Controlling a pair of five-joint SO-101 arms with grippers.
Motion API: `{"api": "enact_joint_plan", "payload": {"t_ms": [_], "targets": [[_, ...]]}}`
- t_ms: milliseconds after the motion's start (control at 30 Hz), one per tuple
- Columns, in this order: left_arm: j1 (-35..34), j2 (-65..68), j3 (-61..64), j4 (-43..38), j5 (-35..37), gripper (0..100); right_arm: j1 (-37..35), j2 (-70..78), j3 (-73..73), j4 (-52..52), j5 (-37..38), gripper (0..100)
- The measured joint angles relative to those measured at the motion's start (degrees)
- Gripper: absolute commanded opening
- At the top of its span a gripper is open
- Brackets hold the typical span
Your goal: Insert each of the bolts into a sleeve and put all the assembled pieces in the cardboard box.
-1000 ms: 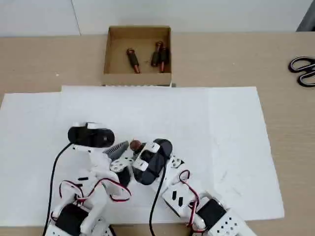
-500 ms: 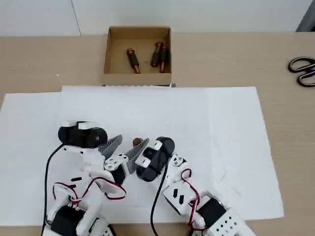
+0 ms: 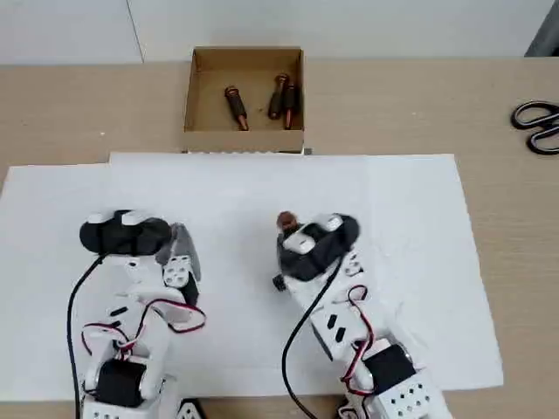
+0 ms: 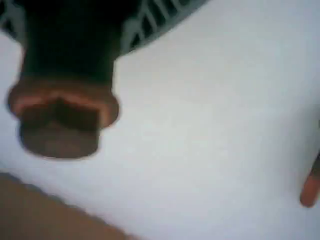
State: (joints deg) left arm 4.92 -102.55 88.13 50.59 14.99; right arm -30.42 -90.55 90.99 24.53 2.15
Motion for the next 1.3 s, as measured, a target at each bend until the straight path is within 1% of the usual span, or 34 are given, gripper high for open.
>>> {"api": "enact_joint_plan", "payload": {"t_ms": [100, 233, 333, 433, 533, 667, 900, 1000, 1167, 1300], "targets": [[-2.2, 0.1, 6.8, -3.9, -1.5, 1, 1.9, 3.0, -3.3, 0.8, -1.2, 0.2], [-3.0, 0.1, 8.4, -4.4, -5.1, 1, 3.2, 11.9, -10.7, 1.1, -3.8, 0.2], [-2.7, 0.2, 8.5, -4.4, -9.8, 1, 3.1, 22.2, -18.8, 1.1, -4.2, 0.2], [-2.1, 0.2, 8.5, -3.2, -16.1, 1, 4.8, 34.7, -28.6, 1.1, -4.2, 0.3], [-2.1, 0.2, 8.5, -2.8, -17.9, 1, 7.2, 47.9, -39.6, 1.1, -4.2, 0.3], [-2.1, 0.2, 8.5, -2.8, -18.3, 1, 9.6, 64.8, -54.9, 1.1, -4.2, 0.3], [-2.1, 0.2, 8.5, -2.8, -18.3, 1, 10.4, 90.5, -81.2, 1.4, -4.2, 0.3], [-2.1, 0.2, 8.5, -2.8, -18.3, 1, 10.5, 99.8, -91.3, 1.4, -1.9, 0.3], [-2.1, 0.2, 8.5, -2.8, -18.3, 1, 10.5, 112.8, -103.9, 1.4, 2.5, 0.3], [-2.1, 0.2, 8.5, -2.8, -18.3, 1, 10.4, 119.9, -110.1, 1.4, 4.0, 1.4]]}}
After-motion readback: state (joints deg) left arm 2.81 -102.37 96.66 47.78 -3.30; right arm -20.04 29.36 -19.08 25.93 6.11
